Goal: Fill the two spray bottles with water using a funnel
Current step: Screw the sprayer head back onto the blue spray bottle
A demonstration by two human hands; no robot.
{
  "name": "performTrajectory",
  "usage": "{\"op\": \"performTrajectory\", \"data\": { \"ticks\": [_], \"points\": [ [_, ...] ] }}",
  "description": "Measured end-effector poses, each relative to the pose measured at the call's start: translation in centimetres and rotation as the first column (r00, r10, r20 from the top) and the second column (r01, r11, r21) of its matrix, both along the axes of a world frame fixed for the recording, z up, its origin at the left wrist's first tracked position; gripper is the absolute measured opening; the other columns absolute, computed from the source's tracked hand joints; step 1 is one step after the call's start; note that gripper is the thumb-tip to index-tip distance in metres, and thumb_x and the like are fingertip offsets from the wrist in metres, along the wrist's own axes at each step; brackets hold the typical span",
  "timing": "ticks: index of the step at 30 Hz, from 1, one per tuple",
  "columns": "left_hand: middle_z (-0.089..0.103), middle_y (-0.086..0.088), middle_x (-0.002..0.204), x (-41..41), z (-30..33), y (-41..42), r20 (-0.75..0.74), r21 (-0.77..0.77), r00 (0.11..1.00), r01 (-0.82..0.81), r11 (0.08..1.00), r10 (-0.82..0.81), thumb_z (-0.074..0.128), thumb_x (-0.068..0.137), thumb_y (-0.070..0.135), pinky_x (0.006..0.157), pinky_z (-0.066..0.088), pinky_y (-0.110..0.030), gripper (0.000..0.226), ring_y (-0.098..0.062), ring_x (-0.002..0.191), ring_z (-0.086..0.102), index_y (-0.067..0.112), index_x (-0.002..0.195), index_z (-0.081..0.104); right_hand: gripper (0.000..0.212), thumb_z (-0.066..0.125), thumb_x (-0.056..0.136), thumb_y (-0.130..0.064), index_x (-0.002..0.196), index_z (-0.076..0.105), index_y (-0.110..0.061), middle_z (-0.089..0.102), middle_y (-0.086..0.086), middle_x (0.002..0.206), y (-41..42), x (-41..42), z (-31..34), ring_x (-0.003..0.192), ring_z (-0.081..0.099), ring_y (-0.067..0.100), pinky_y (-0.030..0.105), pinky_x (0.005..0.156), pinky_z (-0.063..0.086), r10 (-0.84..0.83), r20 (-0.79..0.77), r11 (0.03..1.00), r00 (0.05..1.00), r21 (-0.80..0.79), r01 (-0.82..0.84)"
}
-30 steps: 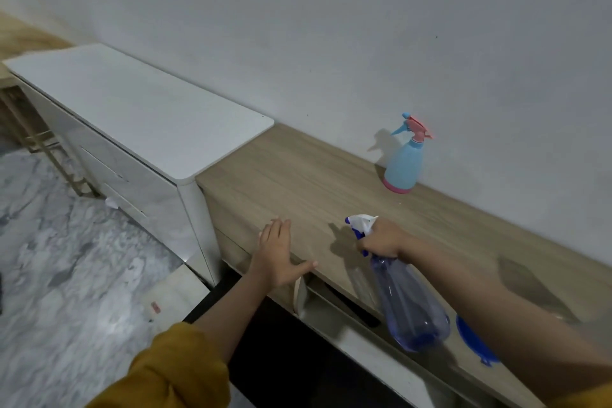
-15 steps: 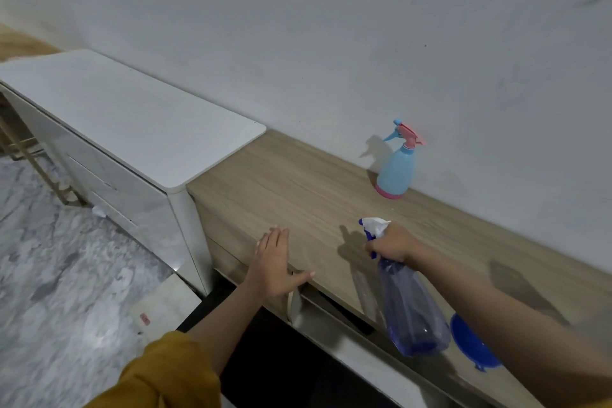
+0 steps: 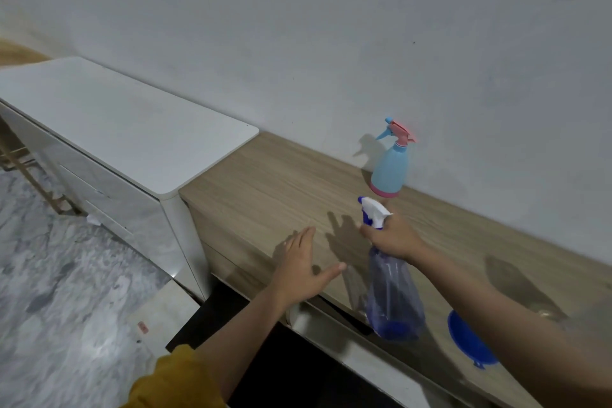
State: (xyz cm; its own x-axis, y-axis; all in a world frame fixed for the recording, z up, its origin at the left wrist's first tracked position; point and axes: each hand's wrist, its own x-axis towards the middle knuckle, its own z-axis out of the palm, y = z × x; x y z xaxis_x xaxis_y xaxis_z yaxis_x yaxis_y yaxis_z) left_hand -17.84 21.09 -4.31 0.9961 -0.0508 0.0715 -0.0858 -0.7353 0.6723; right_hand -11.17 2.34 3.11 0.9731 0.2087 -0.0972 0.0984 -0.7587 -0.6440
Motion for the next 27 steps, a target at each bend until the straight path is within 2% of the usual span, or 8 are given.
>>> {"op": "performTrajectory", "data": {
  "ticks": [2, 4, 7, 10, 13, 17, 21, 27],
  "points": [
    [0.031, -0.004, 0.151, -0.2, 0.9, -1.5, 0.003, -0.112, 1.000, 0.022, 0.993, -0.022, 0.055, 0.071, 0.070, 0.113, 0.020, -0.026, 0.100, -0.020, 0.140, 0.027, 0.013, 0.147, 0.022, 0.051, 0.066, 0.086, -0.026, 0.130, 0.044, -0.015, 0.052, 0.004, 0.117, -0.2, 0.5, 0.3, 0.092, 0.057, 0.020, 0.027, 0.075, 0.041, -0.069, 0.060, 0.988, 0.996, 0.144, 0.060],
    [0.038, -0.001, 0.148, -0.5, 2.0, -3.0, -0.008, -0.210, 0.998, 0.052, 0.976, -0.055, 0.058, 0.069, 0.070, 0.109, 0.026, -0.023, 0.098, -0.015, 0.136, 0.033, 0.021, 0.146, 0.024, 0.052, 0.070, 0.083, -0.026, 0.123, 0.039, -0.013, 0.051, 0.003, 0.114, -0.3, 1.1, 0.9, 0.094, 0.058, 0.022, 0.027, 0.072, 0.043, -0.121, 0.101, 0.957, 0.987, 0.276, 0.089],
    [0.050, 0.004, 0.136, -0.9, 3.3, -5.1, -0.007, -0.330, 0.995, 0.088, 0.940, -0.095, 0.073, 0.074, 0.049, 0.099, 0.034, -0.013, 0.085, -0.008, 0.125, 0.046, 0.020, 0.143, 0.032, 0.057, 0.072, 0.081, -0.037, 0.120, 0.033, -0.021, 0.055, 0.004, 0.108, -0.6, 0.9, 2.3, 0.079, 0.061, 0.022, 0.025, 0.063, 0.046, -0.162, 0.149, 0.919, 0.976, 0.383, 0.094],
    [0.057, 0.001, 0.118, -0.7, 4.2, -7.1, 0.042, -0.424, 0.993, 0.118, 0.898, -0.110, 0.079, 0.073, 0.027, 0.087, 0.037, -0.004, 0.073, -0.007, 0.107, 0.054, 0.016, 0.135, 0.040, 0.057, 0.074, 0.080, -0.035, 0.119, 0.036, -0.020, 0.056, 0.000, 0.093, -1.2, 0.1, 3.1, 0.068, 0.064, 0.014, 0.022, 0.058, 0.051, -0.249, 0.267, 0.862, 0.931, 0.500, 0.087],
    [0.057, 0.004, 0.119, -0.1, 5.1, -8.8, 0.061, -0.426, 0.993, 0.115, 0.897, -0.099, 0.080, 0.073, 0.024, 0.086, 0.040, -0.004, 0.068, -0.005, 0.106, 0.055, 0.019, 0.131, 0.044, 0.048, 0.076, 0.079, -0.030, 0.111, 0.042, -0.021, 0.056, 0.001, 0.086, -2.3, -0.2, 3.5, 0.060, 0.064, 0.018, 0.027, 0.054, 0.054, -0.339, 0.367, 0.804, 0.866, 0.591, 0.064],
    [0.058, 0.008, 0.121, 1.3, 6.1, -11.5, 0.082, -0.410, 0.995, 0.085, 0.908, -0.056, 0.081, 0.071, 0.026, 0.088, 0.043, -0.006, 0.065, -0.003, 0.110, 0.054, 0.025, 0.126, 0.046, 0.026, 0.075, 0.081, -0.025, 0.095, 0.053, -0.022, 0.063, -0.003, 0.085, -5.4, 0.4, 4.5, 0.068, 0.061, 0.010, 0.017, 0.057, 0.048, -0.378, 0.510, 0.837, 0.773, 0.546, 0.049],
    [0.055, 0.013, 0.115, 3.7, 7.4, -14.5, 0.044, -0.349, 0.997, 0.078, 0.934, -0.067, 0.080, 0.072, 0.028, 0.064, 0.036, 0.003, 0.061, -0.003, 0.108, 0.053, 0.024, 0.124, 0.048, 0.016, 0.077, 0.077, -0.018, 0.084, 0.063, -0.021, 0.064, -0.010, 0.074, -9.9, 1.9, 6.4, 0.064, 0.058, 0.001, 0.010, 0.058, 0.044, -0.357, 0.490, 0.877, 0.795, 0.469, 0.105],
    [0.057, 0.003, 0.123, 10.4, 8.3, -20.2, -0.021, -0.295, 0.993, 0.109, 0.949, -0.120, 0.079, 0.072, 0.020, 0.061, 0.039, -0.005, 0.058, -0.011, 0.105, 0.056, 0.020, 0.121, 0.047, 0.016, 0.077, 0.077, -0.019, 0.086, 0.064, -0.018, 0.065, -0.006, 0.074, -15.7, 6.3, 7.9, 0.062, 0.063, 0.011, 0.021, 0.059, 0.050, -0.407, 0.397, 0.899, 0.823, 0.336, 0.283]
  ]
}}
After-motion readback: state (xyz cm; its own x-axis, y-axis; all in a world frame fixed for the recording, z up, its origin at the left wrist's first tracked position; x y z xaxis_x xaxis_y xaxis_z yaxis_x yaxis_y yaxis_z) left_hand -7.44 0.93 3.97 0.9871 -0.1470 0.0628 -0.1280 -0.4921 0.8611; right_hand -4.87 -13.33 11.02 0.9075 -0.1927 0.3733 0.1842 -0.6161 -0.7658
